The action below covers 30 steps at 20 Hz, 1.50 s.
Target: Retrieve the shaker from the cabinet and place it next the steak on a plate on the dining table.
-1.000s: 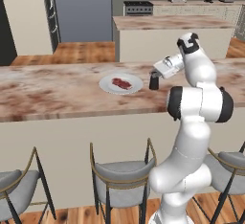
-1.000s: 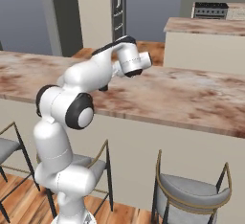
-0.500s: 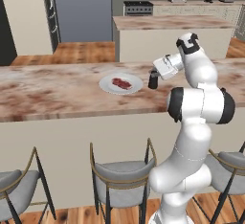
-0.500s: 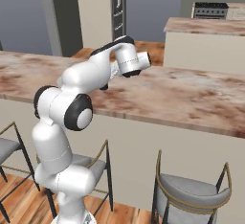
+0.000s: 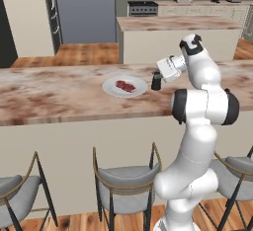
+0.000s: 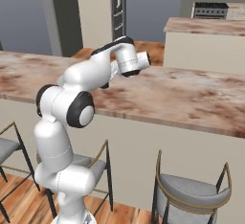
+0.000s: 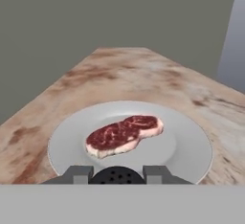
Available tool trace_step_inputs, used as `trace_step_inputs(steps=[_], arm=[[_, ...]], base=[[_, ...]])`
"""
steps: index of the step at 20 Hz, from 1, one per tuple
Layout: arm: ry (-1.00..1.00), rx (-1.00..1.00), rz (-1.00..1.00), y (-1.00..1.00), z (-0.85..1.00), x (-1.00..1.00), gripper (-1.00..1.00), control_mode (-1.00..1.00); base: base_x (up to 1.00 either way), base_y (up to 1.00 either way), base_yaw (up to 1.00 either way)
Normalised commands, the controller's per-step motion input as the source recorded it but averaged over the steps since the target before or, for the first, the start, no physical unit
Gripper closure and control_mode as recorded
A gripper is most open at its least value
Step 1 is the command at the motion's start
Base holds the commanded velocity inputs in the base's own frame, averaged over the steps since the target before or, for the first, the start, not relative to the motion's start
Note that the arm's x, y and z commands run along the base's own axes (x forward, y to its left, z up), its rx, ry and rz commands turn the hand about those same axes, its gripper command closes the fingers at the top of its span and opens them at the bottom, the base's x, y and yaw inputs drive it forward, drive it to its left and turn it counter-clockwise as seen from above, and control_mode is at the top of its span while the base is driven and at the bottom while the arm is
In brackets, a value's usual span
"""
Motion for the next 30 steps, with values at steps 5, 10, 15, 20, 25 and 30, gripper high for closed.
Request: trace_step_inputs(steps=[5,10,15,20,25,30], arm=[[0.08,0.00,0.00,-0.02,-0.14,0.03,1.00,-1.00],[0.00,0.00,0.00,0.00,-0.17,-0.02,-1.00,-1.00],[-0.01,0.01,0.00,-0.03,0.00,-0.28,-1.00,-1.00],[-0.05,0.00,0.00,-0.04,0.00,-0.15,-1.00,-1.00],[-0.05,0.02,0.00,-0.12,0.00,-0.05,-1.00,-1.00],[-0.05,0.01,0.00,-0.29,0.00,0.02,-1.00,-1.00]], base=[[0.00,0.00,0.00],[0.00,0.00,0.00],[0.00,0.00,0.00],[0.00,0.00,0.00],[0.00,0.00,0.00],[0.00,0.00,0.00]])
